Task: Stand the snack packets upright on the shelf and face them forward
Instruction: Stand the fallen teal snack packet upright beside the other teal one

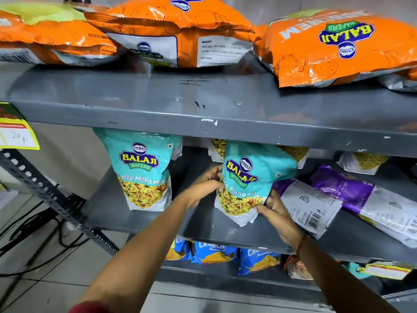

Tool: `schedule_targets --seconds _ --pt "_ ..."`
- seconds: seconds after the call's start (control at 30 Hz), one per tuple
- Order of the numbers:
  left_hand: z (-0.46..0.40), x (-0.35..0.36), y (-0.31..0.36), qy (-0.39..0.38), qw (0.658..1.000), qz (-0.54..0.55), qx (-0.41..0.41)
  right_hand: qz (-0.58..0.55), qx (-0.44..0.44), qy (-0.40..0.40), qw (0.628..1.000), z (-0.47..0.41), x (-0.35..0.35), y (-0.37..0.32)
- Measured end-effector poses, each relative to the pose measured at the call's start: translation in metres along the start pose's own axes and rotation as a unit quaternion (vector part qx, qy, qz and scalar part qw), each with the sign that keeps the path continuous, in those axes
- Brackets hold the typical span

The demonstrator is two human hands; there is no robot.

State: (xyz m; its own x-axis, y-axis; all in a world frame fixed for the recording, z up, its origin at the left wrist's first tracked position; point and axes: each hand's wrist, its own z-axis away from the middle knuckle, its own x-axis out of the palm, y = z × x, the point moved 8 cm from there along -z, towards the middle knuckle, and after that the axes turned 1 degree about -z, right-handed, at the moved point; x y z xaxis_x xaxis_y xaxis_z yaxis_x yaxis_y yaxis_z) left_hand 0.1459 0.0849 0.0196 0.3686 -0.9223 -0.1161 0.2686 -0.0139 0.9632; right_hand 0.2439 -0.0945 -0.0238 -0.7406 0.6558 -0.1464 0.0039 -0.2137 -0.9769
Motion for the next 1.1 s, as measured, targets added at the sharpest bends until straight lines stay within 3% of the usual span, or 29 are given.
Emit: schedule_targets --seconds 0.2,0.43,0.6,0.7,0.8,0.87,0.97,1.1 --pt "0.015 -0.001 -0.011 0.018 0.999 0.025 0.025 0.027 0.013 0.042 0.999 -0.007 -0.011 -0.001" --pt "0.041 -0.012 -0.027 0.154 0.986 0.036 0.057 0.026 0.018 0.029 0.999 -0.018 -0.002 0.002" --pt "0.050 -0.011 -0.031 0.192 0.979 0.027 0.059 0.047 0.023 -0.005 0.999 -0.012 0.003 -0.006" --pt "0.072 -0.010 -0.021 0.292 0.952 0.028 0.082 0.079 0.021 0.003 0.997 0.000 -0.006 -0.017" --pt "0.099 0.007 -0.021 0.406 0.907 0.061 0.089 0.109 -0.017 0.070 0.991 0.015 -0.033 -0.037" --pt "0.103 0.037 -0.023 0.387 0.913 0.103 0.072 0.130 -0.046 0.126 0.982 0.019 -0.060 -0.053" --pt "0.083 0.092 -0.024 0.298 0.943 0.143 0.033 0.137 -0.064 0.191 0.970 0.014 -0.109 -0.066" --pt "0.045 0.157 -0.039 0.200 0.945 0.242 -0.097 0.213 -0.021 0.165 0.963 -0.009 -0.154 -0.059"
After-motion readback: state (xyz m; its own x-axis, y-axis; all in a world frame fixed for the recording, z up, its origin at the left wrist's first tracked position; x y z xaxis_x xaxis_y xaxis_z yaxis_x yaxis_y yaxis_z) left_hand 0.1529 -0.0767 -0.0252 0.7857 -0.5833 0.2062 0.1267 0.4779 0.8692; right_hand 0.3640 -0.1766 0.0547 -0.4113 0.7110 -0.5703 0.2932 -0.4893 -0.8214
